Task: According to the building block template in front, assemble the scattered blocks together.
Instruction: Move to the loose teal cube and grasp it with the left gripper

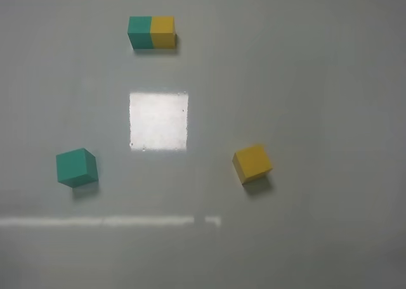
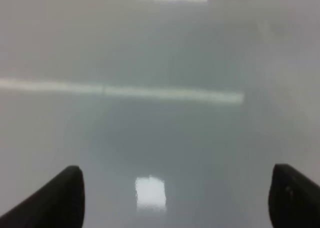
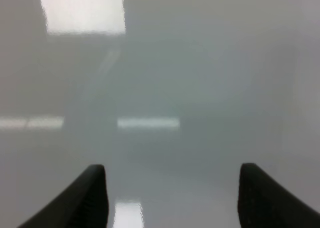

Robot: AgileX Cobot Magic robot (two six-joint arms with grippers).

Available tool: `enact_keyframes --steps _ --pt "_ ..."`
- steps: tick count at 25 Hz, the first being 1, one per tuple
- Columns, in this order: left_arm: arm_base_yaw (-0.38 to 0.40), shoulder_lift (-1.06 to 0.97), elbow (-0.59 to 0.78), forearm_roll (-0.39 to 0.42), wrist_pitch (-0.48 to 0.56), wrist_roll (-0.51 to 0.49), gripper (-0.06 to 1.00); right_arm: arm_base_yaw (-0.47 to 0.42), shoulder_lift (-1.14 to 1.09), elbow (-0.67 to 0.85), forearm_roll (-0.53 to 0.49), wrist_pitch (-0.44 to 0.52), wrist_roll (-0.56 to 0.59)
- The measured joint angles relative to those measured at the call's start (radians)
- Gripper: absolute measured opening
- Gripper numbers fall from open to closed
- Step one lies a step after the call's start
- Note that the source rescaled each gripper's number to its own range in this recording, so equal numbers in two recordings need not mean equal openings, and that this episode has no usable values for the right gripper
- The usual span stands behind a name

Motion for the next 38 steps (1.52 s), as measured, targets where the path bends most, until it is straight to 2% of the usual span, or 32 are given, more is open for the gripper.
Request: enact_keyframes --steps 16,24,30,35,38 --pt "0.000 0.000 0.000 -0.006 0.000 0.005 0.71 0.000 0.000 0.000 0.000 0.000 0.000" --pt "0.000 0.000 0.000 -0.058 0.000 0.083 0.71 0.000 0.000 0.000 0.000 0.000 0.000" --pt "-0.001 0.032 -0.024 -0.062 0.013 0.148 0.71 0.000 0.000 0.000 0.000 0.000 0.000" --pt "-0.066 0.184 -0.107 -0.045 0.018 0.215 0.71 0.000 0.000 0.000 0.000 0.000 0.000" --pt "-0.135 0.282 -0.180 0.010 0.018 0.234 0.71 0.000 0.000 0.000 0.000 0.000 0.000"
